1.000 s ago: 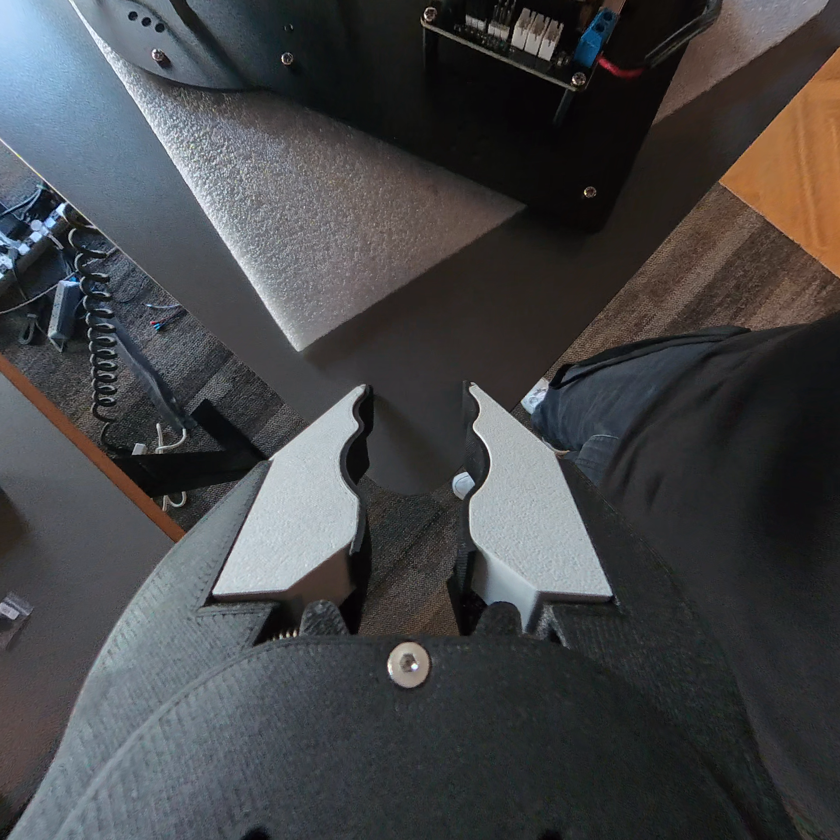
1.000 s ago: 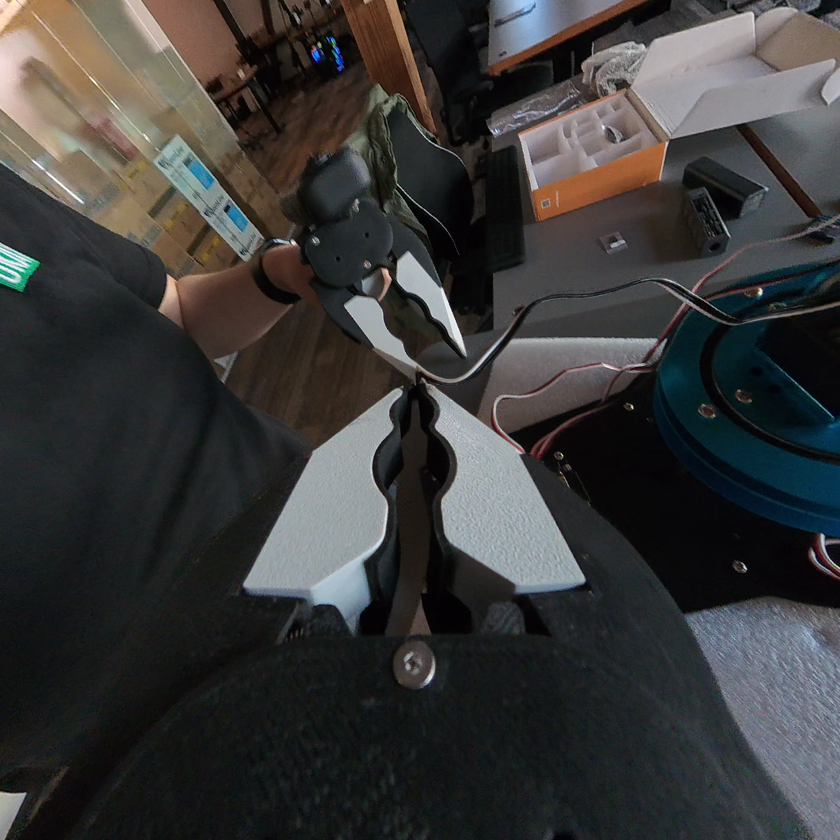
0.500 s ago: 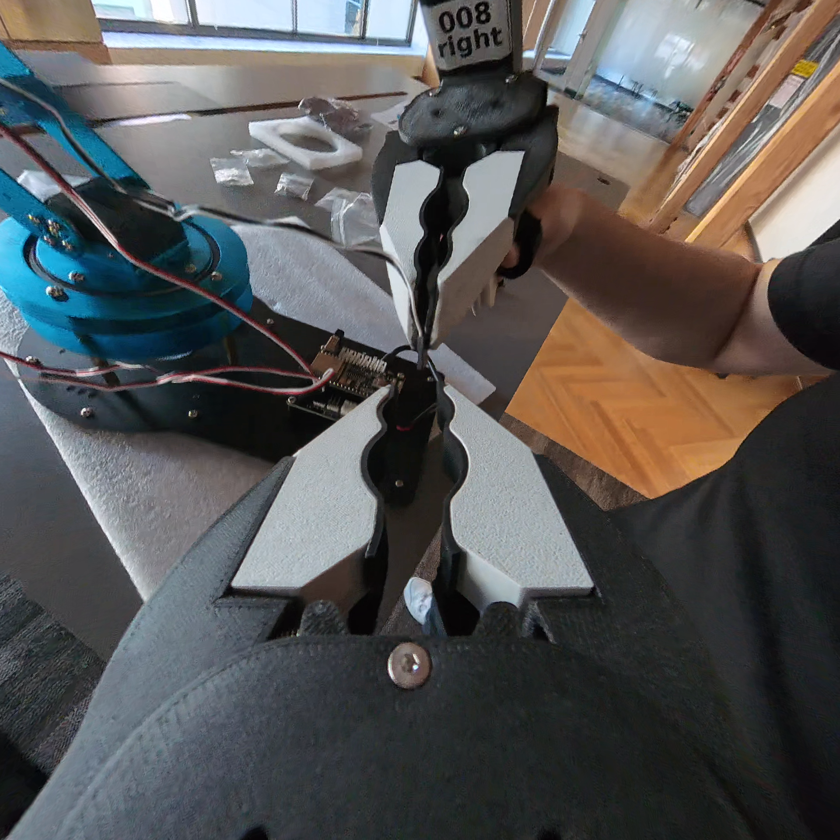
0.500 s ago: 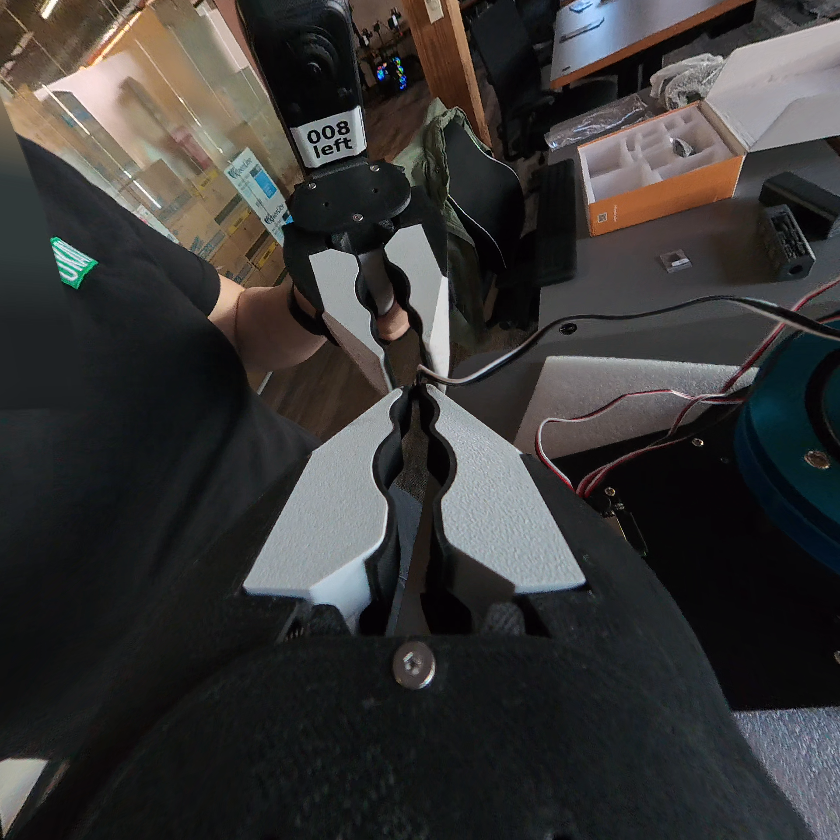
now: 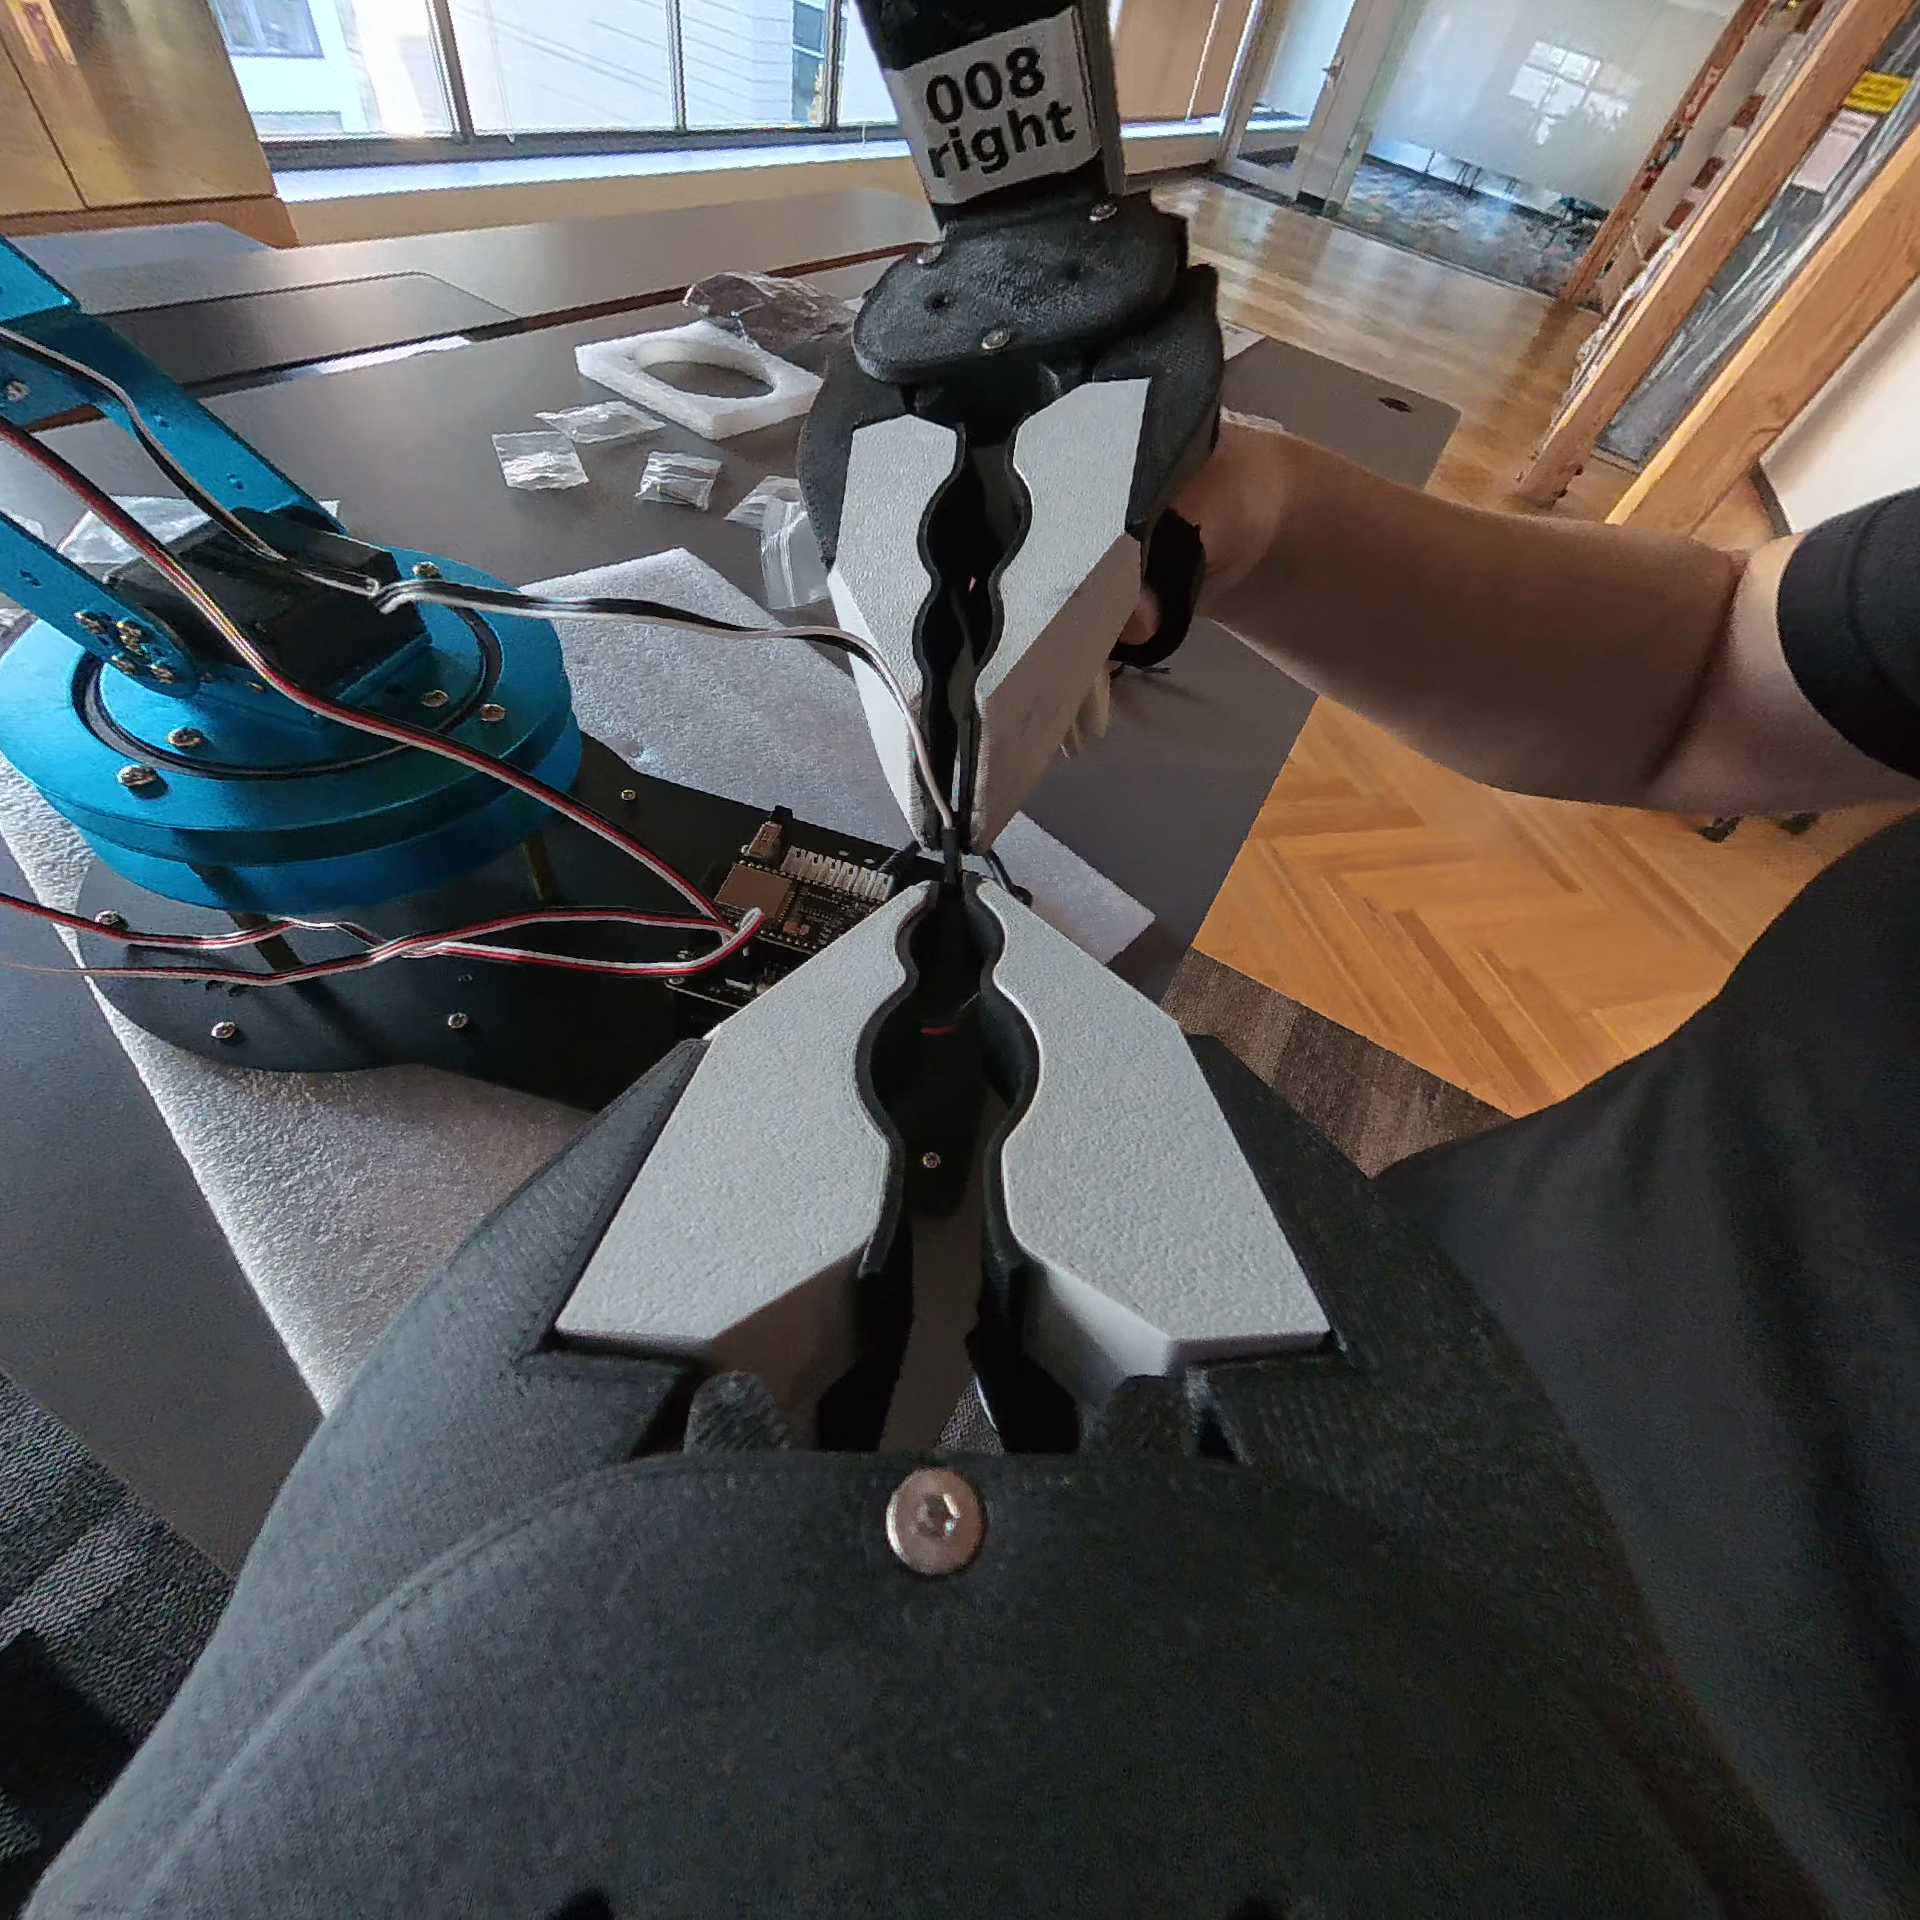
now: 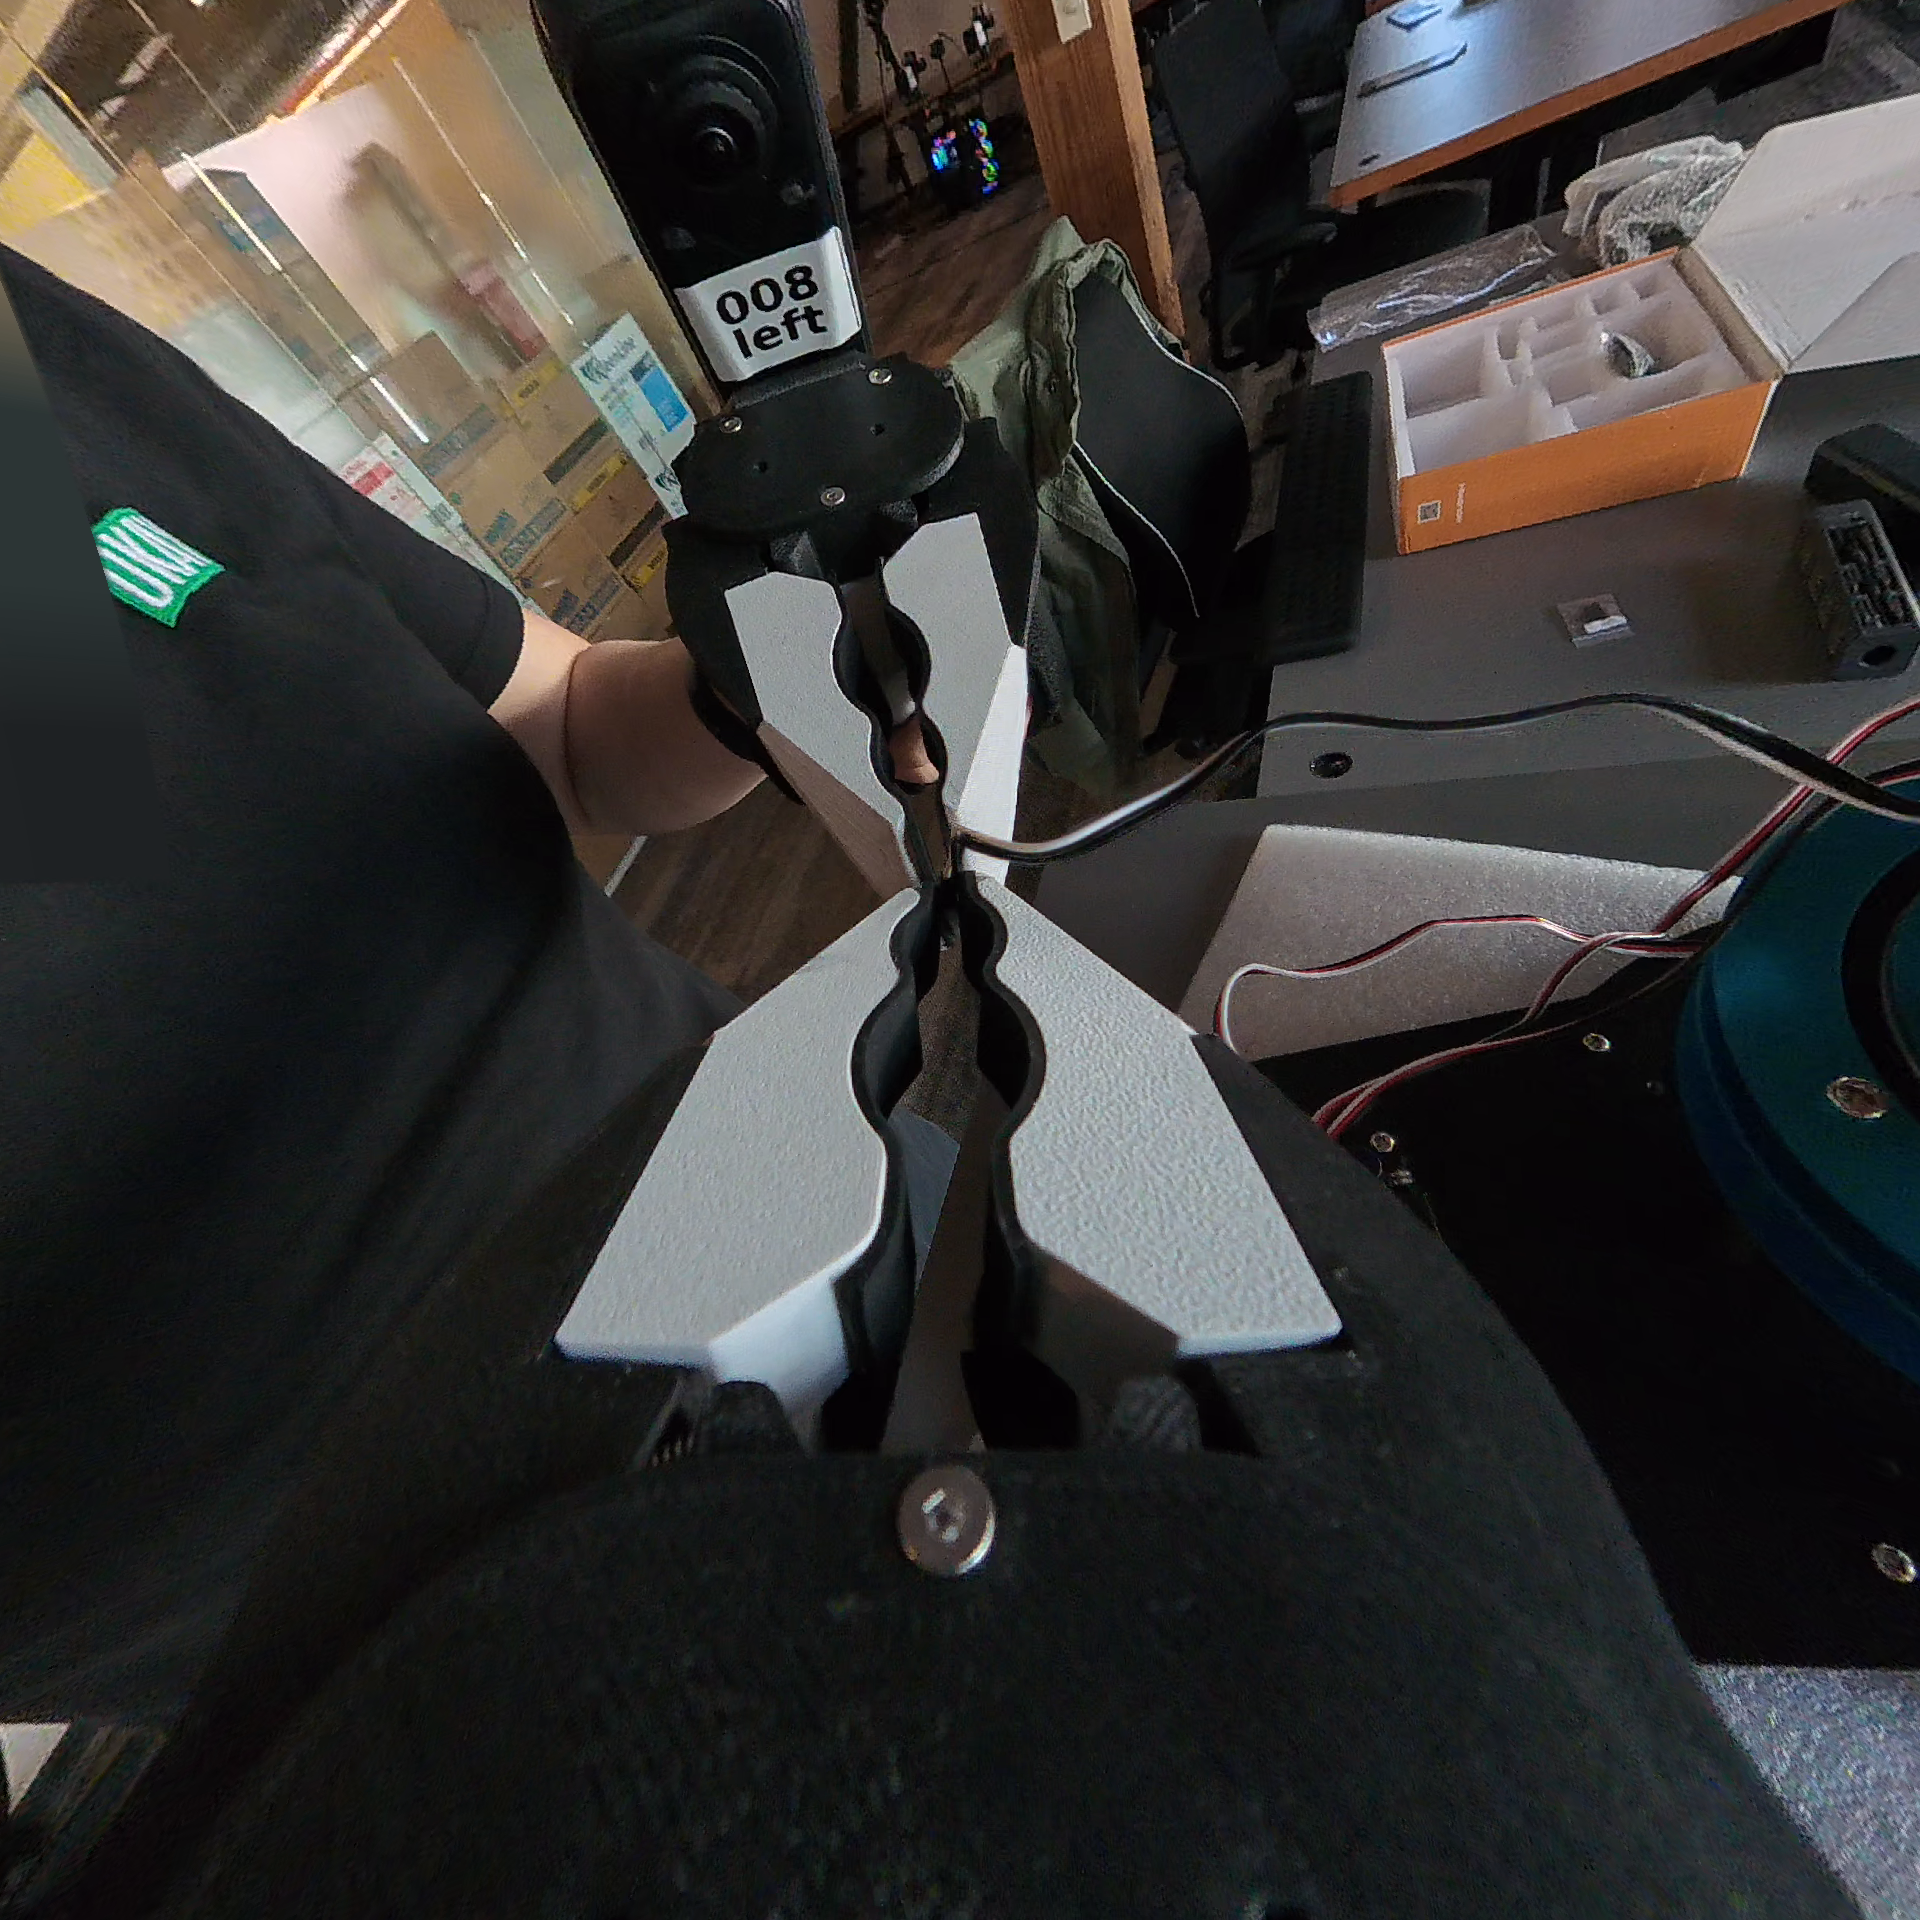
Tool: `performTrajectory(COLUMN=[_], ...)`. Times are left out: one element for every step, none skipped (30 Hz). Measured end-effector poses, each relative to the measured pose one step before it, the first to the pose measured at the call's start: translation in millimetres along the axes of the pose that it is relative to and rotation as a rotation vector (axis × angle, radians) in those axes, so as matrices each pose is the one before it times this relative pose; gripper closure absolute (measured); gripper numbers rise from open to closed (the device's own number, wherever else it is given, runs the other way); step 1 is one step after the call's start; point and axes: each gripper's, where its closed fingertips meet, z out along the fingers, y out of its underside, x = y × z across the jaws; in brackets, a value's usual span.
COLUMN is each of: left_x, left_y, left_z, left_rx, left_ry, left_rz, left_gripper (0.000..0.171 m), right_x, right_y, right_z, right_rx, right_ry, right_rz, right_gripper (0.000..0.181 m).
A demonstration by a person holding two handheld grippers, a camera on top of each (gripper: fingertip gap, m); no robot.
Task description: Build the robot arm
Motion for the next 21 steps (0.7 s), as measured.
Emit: performTrajectory(left_x=[0.09,0.68,0.4,-0.83,-1.37,-1.06,-1.02,-1.18,-0.35,0.14,0.23,0.78,0.92,0.51,0.16,0.64,0.82,0.62,0.62,0.17,-0.26], left_y=[-0.17,-0.42,0.11,0.91,1.23,0.92,0.8,1.21,1.3,0.77,0.19,-0.25,-0.27,-0.04,-0.04,0.43,0.51,0.56,0.45,0.41,0.04], left_z=[-0.42,-0.51,-0.39,-0.34,-0.29,0.03,0.22,0.67,1.13,1.31,1.08,0.94,0.73,0.64,0.51,0.54,0.6,0.65,0.58,0.46,0.28], left_rx=[0.00292,0.00461,0.00187,-0.00455,-0.00605,-0.00396,-0.00453,-0.00755,-0.00994,-0.00883,-0.00471,-0.00182,-0.00227,-0.00247,-0.00155,-0.00315,-0.00355,-0.00223,-0.0014,-0.00071,-0.00035], left_ry=[0.0074,0.0114,0.0103,0.0014,-0.0042,-0.0039,-0.0054,-0.0065,-0.0009,0.0016,0.0014,0.0039,0.005,0.0025,0.0015,0.0051,0.0067,0.0056,0.0043,0.0014,-0.0001], left_rz=[-0.0072,-0.012,-0.0123,-0.0077,-0.0013,0.0037,0.0057,0.006,0.0053,0.0041,0.0046,0.0047,0.0026,0.0006,0.0002,-0.0016,-0.0038,-0.0032,-0.0015,-0.0021,-0.0031], left_gripper=[0.171,0.171,0.171,0.171,0.171,0.171,0.171,0.171,0.171,0.171,0.171,0.171,0.171,0.171,0.171,0.171,0.171,0.171,0.171,0.171,0.171], right_x=[-0.07,-0.39,-1.06,-0.46,1.13,2.28,2.52,2.68,1.3,-0.75,-1.77,-1.73,-0.7,0.58,0.2,-1.7,-1.22,0.01,-0.3,-0.13,0.27], right_y=[0.01,-0.18,-1.33,-1.26,-1.15,0.45,2.1,2.04,1.49,0.1,-0.67,-0.47,-0.21,-0.09,0.8,1.93,2.73,2.3,1.23,0.53,0.04], right_z=[0.09,-0.19,-0.61,-0.92,-0.86,-0.14,0.19,0.26,0.32,0.46,0.43,0.14,-0.12,-0.35,-0.38,-0.05,0.14,0.05,0.06,-0.06,-0.16], right_rx=[0.0011,0.0002,0.0054,0.0025,-0.0035,-0.018,-0.034,-0.032,-0.0247,-0.0152,-0.0088,-0.0093,-0.0088,-0.006,-0.0086,-0.0141,-0.0193,-0.018,-0.011,-0.0073,-0.0035], right_ry=[-0.0103,-0.0125,-0.0143,-0.0114,-0.0024,0.0041,0.0055,0.0091,-0.0013,-0.0178,-0.0276,-0.0279,-0.0182,-0.0066,-0.0067,-0.015,-0.0082,0.0016,0.0024,0.0045,0.007], right_rz=[0.0037,0.0013,-0.0043,-0.0028,0.0031,0.0035,-0.0063,-0.0173,-0.0187,-0.0061,0.0051,0.0051,-0.0006,-0.0055,-0.0072,-0.0093,-0.009,-0.0126,-0.0128,-0.0114,-0.0085], right_gripper=[0.18,0.179,0.176,0.173,0.169,0.164,0.163,0.163,0.164,0.165,0.166,0.169,0.173,0.174,0.177,0.178,0.178,0.178,0.179,0.18,0.181])
